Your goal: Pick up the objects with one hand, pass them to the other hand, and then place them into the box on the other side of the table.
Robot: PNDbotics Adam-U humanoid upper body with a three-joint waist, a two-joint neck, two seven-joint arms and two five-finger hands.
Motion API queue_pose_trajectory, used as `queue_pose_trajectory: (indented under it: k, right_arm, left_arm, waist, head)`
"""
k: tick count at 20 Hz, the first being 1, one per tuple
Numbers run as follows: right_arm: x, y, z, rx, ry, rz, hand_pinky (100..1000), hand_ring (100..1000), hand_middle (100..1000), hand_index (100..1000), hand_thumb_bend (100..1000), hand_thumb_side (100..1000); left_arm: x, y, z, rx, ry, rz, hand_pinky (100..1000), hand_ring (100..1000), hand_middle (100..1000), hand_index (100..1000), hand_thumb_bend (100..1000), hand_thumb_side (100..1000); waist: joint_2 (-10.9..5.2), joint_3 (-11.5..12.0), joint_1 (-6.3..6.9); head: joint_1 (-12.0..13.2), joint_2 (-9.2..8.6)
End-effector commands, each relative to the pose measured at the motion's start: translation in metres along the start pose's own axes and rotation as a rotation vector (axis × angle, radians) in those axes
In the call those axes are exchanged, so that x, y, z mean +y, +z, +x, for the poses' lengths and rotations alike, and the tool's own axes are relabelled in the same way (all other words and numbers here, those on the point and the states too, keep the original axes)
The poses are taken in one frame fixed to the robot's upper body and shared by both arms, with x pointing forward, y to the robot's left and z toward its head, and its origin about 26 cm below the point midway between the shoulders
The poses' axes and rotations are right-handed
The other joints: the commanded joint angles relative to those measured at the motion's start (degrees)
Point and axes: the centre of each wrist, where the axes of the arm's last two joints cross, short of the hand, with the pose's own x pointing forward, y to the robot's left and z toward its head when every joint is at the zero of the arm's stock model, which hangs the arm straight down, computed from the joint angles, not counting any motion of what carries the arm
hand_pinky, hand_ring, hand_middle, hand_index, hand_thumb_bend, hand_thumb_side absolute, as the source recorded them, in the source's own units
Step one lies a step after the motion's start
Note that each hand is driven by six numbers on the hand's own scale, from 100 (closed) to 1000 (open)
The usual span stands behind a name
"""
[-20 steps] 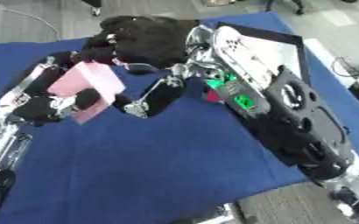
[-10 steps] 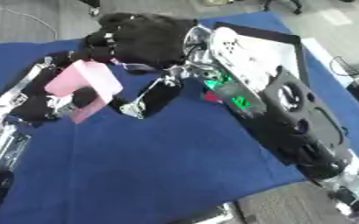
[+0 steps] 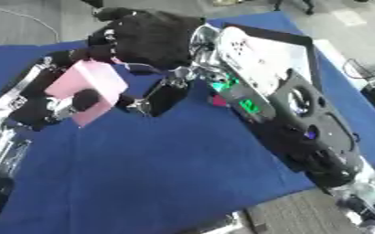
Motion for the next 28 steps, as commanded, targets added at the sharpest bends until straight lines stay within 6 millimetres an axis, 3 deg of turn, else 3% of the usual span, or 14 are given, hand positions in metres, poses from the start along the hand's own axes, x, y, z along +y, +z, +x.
queue_pose_trajectory:
  k: [1,3,11,24,28]
  right_arm:
    - [-0.005,0.002,-0.008,0.028,0.008,-0.061,1000,714,566,404,100,256]
    - [-0.006,0.003,-0.009,0.042,-0.002,-0.098,1000,704,558,382,100,230]
    - [-0.006,0.005,-0.011,0.14,-0.05,-0.234,838,691,548,335,100,191]
    - [0.003,0.011,-0.011,0.214,-0.014,-0.399,773,686,560,335,100,148]
    - [0.004,0.015,-0.013,0.242,0.006,-0.434,753,683,561,334,100,121]
  left_arm:
    - [-0.011,-0.014,0.014,-0.059,-0.012,-0.069,606,448,427,631,680,316]
    - [-0.01,-0.014,0.013,-0.059,-0.017,-0.077,610,452,432,635,699,327]
    - [-0.007,-0.012,0.007,-0.027,-0.054,-0.093,614,457,439,646,789,408]
    - [0.007,-0.003,-0.012,0.018,-0.077,-0.001,631,493,481,691,982,519]
    - [0.012,0.003,-0.017,0.011,-0.071,0.036,637,504,493,704,1000,527]
  waist:
    - [0.15,-0.1,-0.64]
    - [0.15,-0.2,-0.6]
    - [0.11,-0.5,-0.37]
    - [0.13,-0.9,-0.26]
    - [0.2,-1.1,-0.21]
  head:
    - [-0.3,-0.15]
    - [-0.3,-0.15]
    - [-0.7,-0.15]
    - [-0.9,-0.15]
    - [-1.0,-0.15]
